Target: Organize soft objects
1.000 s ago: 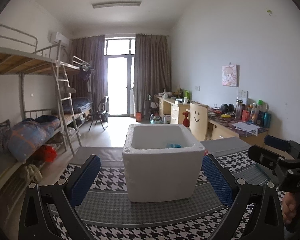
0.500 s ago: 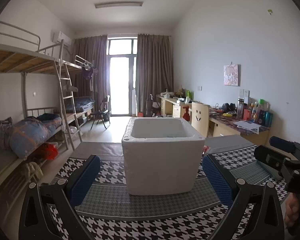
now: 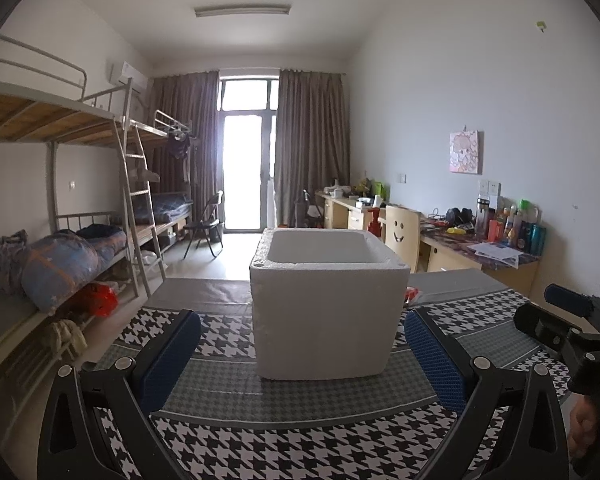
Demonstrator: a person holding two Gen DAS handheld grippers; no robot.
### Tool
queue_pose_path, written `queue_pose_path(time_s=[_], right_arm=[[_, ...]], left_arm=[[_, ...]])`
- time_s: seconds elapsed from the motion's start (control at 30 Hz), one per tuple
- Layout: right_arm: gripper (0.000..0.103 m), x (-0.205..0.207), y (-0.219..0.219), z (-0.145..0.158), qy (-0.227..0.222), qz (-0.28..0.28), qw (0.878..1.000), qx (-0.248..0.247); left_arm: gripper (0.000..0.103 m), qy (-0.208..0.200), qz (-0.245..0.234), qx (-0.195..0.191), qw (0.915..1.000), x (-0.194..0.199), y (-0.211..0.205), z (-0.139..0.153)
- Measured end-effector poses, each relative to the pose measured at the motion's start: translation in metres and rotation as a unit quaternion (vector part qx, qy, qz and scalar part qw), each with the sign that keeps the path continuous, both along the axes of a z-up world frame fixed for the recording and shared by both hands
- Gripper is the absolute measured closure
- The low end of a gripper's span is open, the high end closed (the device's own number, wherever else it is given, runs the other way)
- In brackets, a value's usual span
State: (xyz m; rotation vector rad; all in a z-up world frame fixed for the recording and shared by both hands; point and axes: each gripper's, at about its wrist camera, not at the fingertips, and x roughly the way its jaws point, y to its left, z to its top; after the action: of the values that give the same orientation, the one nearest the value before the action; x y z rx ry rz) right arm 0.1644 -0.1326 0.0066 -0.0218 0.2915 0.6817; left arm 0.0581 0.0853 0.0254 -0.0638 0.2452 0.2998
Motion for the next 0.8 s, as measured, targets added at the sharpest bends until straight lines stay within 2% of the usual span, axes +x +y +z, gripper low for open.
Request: queue_pose_path(time_s=[0.53, 0.8], right_arm=[[0.006, -0.005, -0.006, -0.004, -0.002, -0.006, 1.000, 0.007], [0.006, -0.016, -0.010, -0.007, 0.001, -0.004, 1.000, 0.008]], left_arm=[[0.001, -0.001, 0.011, -0.001, 0.9999, -0.006, -0.001, -0.006], [0.001, 0.000, 0.006, -0.001, 1.0000, -0.021, -0.007, -0.010]])
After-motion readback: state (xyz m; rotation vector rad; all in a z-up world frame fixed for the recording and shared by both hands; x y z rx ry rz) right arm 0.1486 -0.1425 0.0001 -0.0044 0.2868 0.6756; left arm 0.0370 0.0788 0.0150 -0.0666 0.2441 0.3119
